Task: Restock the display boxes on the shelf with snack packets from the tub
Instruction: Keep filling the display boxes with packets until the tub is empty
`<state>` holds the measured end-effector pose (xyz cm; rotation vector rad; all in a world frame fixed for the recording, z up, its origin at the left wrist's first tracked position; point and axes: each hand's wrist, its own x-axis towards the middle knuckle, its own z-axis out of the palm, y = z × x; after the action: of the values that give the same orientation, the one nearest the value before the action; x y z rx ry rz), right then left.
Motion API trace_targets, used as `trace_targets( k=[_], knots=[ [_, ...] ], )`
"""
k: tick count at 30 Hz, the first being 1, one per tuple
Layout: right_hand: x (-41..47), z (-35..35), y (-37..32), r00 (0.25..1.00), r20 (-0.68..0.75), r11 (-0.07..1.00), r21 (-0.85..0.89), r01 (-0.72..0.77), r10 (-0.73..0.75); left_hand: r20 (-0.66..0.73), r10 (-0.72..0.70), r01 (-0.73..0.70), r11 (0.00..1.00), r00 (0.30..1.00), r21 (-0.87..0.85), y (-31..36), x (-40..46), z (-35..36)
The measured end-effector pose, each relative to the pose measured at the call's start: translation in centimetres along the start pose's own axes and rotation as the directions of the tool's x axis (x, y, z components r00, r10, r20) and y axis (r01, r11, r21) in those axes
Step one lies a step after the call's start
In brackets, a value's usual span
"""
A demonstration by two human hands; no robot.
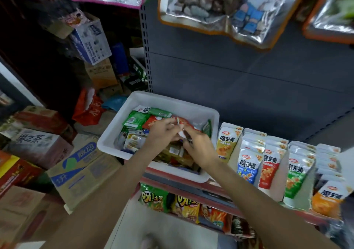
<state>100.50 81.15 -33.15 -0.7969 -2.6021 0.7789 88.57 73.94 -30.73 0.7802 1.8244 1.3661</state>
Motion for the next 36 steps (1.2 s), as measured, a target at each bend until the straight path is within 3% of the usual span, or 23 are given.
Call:
trace_targets(
  k=[2,5,7,10,13,17,21,26,30,36],
  knots=[
    [-0.5,-2.0,1.0,0.986,-0.114,0.988,0.107,-0.109,0.121,0.020,0.039,-0.038,0.999,0.999,-0.028,0.8,0.3,1.9],
    [-1.5,-5.6,3.1,0.927,-0.219,0.910,0.353,-0.216,0.305,0.063,0.131,-0.141,0.967,0.989,0.214,0.6,1.1,4.3],
    [-2.2,-7.9,4.7,0.893,-0.267,0.869,0.444,-0.219,0.362,0.139,0.093,-0.137,0.927,0.986,0.349,0.0,1.3,5.8],
    [-3.4,-10.7,6.6,0.871,-0.298,0.845,0.492,-0.210,0.390,0.255,0.059,-0.183,0.848,0.965,0.497,-1.1,1.6,8.0],
    [-4.3,-12.0,7.9,0.871,-0.311,0.866,0.450,-0.217,0.380,0.362,0.003,-0.204,0.830,0.932,0.520,-1.7,1.4,9.6],
    [-4.7,-11.6,9.0,0.896,-0.239,0.877,0.406,-0.259,0.375,0.315,0.027,-0.188,0.850,0.949,0.492,-1.9,1.0,10.5],
    [-4.2,-9.6,9.7,0.933,-0.131,0.916,0.275,-0.291,0.335,0.303,0.044,-0.194,0.852,0.952,0.486,-2.1,0.6,10.8],
    [-3.3,-8.1,10.8,0.969,-0.002,0.965,-0.094,-0.246,0.247,0.297,0.048,-0.200,0.839,0.954,0.506,-2.5,0.8,10.9],
    [-2.9,-7.8,10.8,0.985,0.048,0.868,-0.482,-0.121,0.164,0.302,0.029,-0.187,0.840,0.953,0.510,-2.9,1.0,10.9],
    [-2.4,-7.1,10.8,0.992,0.016,0.812,-0.575,-0.095,0.127,0.316,-0.022,-0.138,0.868,0.948,0.477,-3.0,1.1,10.7]
  ],
)
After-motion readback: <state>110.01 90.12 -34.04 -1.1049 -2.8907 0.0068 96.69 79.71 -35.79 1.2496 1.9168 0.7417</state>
